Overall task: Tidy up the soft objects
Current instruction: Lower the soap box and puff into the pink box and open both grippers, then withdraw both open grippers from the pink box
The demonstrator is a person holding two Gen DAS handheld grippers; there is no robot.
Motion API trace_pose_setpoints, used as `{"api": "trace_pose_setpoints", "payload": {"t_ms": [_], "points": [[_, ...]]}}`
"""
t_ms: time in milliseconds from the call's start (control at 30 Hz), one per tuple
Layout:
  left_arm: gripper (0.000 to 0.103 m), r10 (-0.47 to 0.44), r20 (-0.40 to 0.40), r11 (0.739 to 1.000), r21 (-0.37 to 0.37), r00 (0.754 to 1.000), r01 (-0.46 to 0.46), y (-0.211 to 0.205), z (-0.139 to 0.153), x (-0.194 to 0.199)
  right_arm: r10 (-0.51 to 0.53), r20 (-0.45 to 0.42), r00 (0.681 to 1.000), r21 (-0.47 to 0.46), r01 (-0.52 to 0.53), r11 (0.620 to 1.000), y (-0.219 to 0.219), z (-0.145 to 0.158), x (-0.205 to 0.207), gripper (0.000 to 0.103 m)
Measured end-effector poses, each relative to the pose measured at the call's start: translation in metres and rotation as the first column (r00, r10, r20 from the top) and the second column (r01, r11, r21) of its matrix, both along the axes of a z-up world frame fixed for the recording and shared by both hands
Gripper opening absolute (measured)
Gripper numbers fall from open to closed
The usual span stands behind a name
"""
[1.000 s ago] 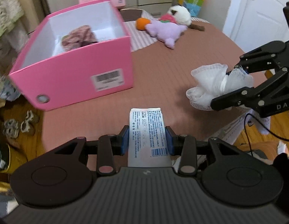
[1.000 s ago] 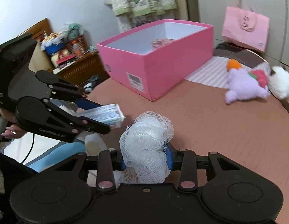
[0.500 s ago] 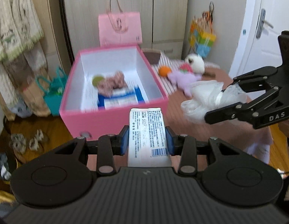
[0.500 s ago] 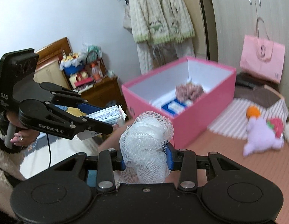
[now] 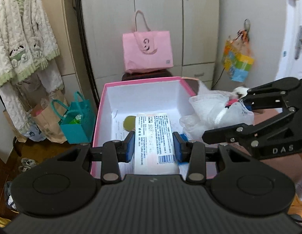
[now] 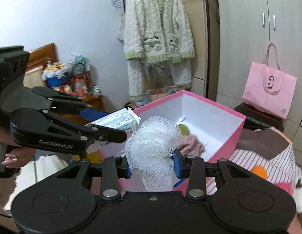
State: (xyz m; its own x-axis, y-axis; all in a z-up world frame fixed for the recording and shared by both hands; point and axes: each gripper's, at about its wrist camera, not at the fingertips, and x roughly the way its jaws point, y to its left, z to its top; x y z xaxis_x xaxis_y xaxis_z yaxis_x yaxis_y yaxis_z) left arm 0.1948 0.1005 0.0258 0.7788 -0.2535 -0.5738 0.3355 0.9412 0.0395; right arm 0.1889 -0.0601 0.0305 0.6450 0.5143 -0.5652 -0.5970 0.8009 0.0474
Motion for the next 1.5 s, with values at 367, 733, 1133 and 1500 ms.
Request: {"api": "trace_pose_setpoints", "payload": {"t_ms": [367, 733, 1133, 1500], "points": [[0.038, 0.07, -0.154, 0.997, -0.006, 0.986, -0.072, 0.009, -0.017, 0.106, -0.051, 0.029, 0.998, -0.233, 0.057, 0.971, 0.019, -0.022, 0.092, 0.044], [0.04, 0.078, -0.087, 0.997, -0.019, 0.993, -0.08, 0.01, -0.015, 0.106, -0.067, -0.026, 0.997, -0.271, 0.058, 0.961, 0.027, -0.039, 0.113, 0.062], [0.057, 0.018, -0.028, 0.997, -0.079, 0.999, -0.02, 0.03, 0.015, 0.025, -0.095, -0.014, 0.995, -0.019, 0.095, 0.995, -0.038, 0.011, 0.049, 0.072], [0.065, -0.095, -0.028, 0.99, -0.106, 0.995, 0.092, 0.021, 0.04, -0.049, -0.09, -0.046, 0.995, 0.008, 0.09, 0.996, -0.073, 0.03, -0.033, 0.077]]}}
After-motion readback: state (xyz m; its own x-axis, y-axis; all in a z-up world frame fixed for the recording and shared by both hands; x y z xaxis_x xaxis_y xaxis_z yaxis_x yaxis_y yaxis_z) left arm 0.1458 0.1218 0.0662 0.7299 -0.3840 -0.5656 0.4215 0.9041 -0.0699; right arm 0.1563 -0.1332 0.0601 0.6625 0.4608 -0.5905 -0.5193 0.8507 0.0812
